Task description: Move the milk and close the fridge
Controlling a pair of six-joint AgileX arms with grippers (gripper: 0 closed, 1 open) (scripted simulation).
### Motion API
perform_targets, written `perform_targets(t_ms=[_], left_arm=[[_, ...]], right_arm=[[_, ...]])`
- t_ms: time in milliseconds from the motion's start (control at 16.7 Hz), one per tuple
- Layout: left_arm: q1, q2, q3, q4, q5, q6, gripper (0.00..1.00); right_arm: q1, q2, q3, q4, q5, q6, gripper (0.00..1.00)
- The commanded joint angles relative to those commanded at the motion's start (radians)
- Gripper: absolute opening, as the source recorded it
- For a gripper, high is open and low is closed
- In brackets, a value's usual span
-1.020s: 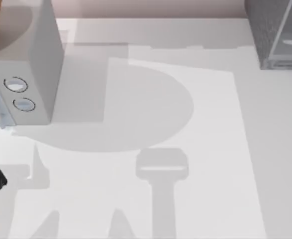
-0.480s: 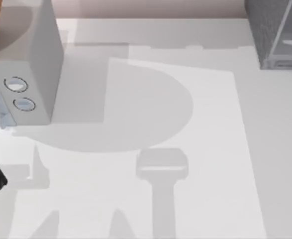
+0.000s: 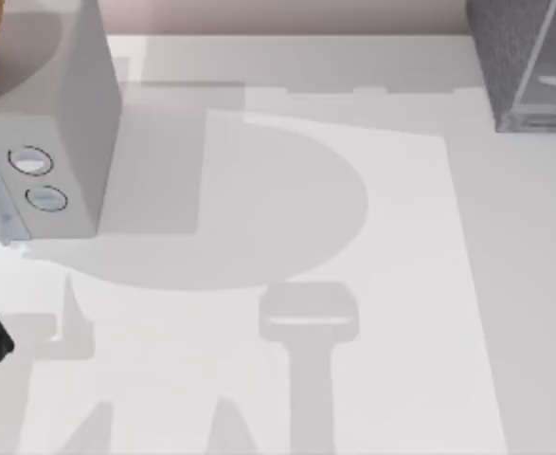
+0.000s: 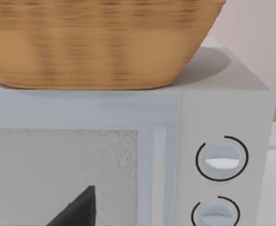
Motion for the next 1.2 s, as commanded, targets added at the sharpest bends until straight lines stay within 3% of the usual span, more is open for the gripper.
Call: perform_targets(t_ms=[300, 660, 960, 1200], left_arm=[[0.000, 0.000, 0.000, 0.000, 0.000, 0.000, 1.00], [0.000, 0.000, 0.000, 0.000, 0.000, 0.000, 1.00], [0.000, 0.000, 0.000, 0.000, 0.000, 0.000, 1.00], [0.000, 0.000, 0.000, 0.000, 0.000, 0.000, 1.00]], right_arm=[[-0.248, 0.271, 0.064, 0.053, -0.130, -0.261, 1.00], [-0.281, 0.307, 0.073, 0.063, -0.149, -0.294, 1.00], [-0.213, 0.318, 0.078, 0.115, -0.142, -0.226, 1.00], [-0.018, 0.344, 0.100, 0.298, -0.119, 0.007, 1.00]])
